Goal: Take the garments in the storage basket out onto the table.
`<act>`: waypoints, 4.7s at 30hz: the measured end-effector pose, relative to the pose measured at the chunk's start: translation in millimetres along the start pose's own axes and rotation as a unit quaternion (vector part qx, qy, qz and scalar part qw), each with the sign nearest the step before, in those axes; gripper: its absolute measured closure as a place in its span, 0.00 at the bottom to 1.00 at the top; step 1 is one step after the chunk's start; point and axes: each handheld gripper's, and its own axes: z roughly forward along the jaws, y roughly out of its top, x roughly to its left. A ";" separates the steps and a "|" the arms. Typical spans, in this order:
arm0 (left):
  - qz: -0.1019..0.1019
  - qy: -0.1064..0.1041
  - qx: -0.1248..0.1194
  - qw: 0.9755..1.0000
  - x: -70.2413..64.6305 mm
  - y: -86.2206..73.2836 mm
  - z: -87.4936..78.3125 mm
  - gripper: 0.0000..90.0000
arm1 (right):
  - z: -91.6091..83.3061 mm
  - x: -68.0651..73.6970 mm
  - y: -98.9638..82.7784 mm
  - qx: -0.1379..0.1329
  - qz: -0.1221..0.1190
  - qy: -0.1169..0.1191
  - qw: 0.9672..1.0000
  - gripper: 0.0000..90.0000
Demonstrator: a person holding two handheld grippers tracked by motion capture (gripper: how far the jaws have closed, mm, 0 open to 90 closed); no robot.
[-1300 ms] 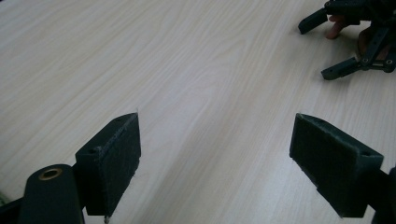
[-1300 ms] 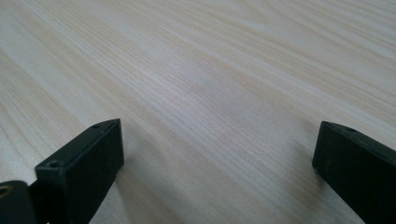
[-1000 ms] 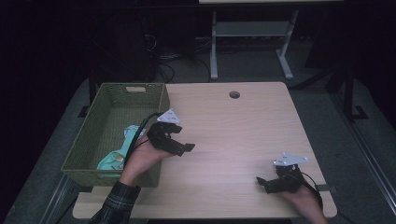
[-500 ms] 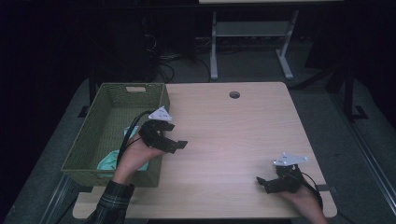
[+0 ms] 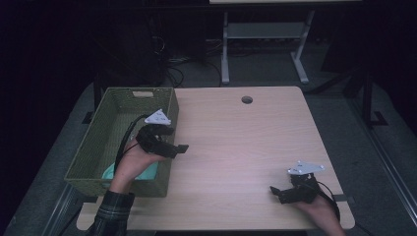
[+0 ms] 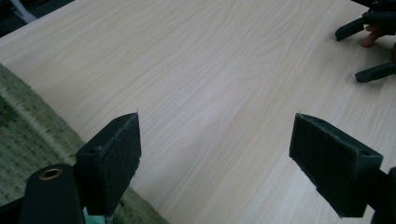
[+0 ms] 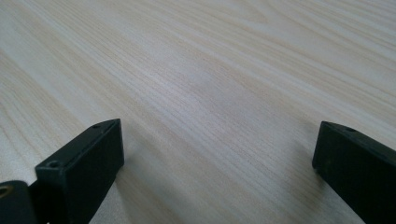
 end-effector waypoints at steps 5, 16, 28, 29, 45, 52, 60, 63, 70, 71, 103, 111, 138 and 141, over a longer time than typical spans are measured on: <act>0.000 0.006 0.004 1.000 4.9 -3.7 -5.1 0.18 | 0.0 0.0 0.0 0.000 0.000 0.000 1.000 0.02; -0.016 0.017 0.003 1.000 15.3 -13.0 -14.5 0.18 | 0.0 0.0 0.0 0.000 0.000 0.000 1.000 0.02; -0.027 0.036 0.001 0.999 28.4 -26.5 -25.4 0.18 | 0.0 0.0 0.0 0.000 0.000 0.000 1.000 0.02; -0.029 0.038 0.000 0.999 29.8 -27.9 -26.7 0.18 | 0.0 0.0 0.0 0.000 0.000 0.000 1.000 0.02; -0.050 0.066 -0.007 0.997 51.2 -48.6 -40.2 0.18 | 0.0 0.1 0.0 0.000 0.001 0.000 1.000 0.02; -0.058 0.079 0.004 0.995 59.2 -58.8 -36.7 0.18 | 0.0 0.1 0.0 0.000 0.000 0.000 1.000 0.02; -0.067 0.089 0.004 0.994 67.6 -69.3 -35.2 0.18 | 0.0 0.1 0.0 0.000 0.001 0.000 1.000 0.02; -0.068 0.096 0.010 0.993 70.0 -72.6 -33.1 0.18 | 0.0 0.1 0.0 0.000 0.001 0.000 1.000 0.02; -0.070 0.104 0.027 0.992 76.2 -81.5 -26.6 0.17 | 0.0 0.1 0.0 0.000 0.001 0.000 1.000 0.02; -0.070 0.104 0.027 0.992 76.2 -81.5 -26.6 0.18 | 0.0 0.1 0.0 0.000 0.001 0.000 1.000 0.02; -0.100 0.106 0.156 0.977 85.5 -96.4 2.1 0.24 | 0.0 0.1 -0.1 0.000 0.000 0.000 1.000 0.02; -0.107 0.107 0.190 0.970 85.8 -98.4 7.6 0.27 | 0.0 0.1 -0.1 0.000 0.000 0.000 1.000 0.02; -0.132 0.068 0.136 0.979 89.1 -91.9 -10.7 0.94 | 0.0 0.1 0.0 0.000 0.001 0.000 1.000 0.02; -0.132 0.065 0.111 0.983 89.7 -90.2 -17.6 0.94 | -0.1 0.1 0.0 0.000 0.001 0.000 1.000 0.02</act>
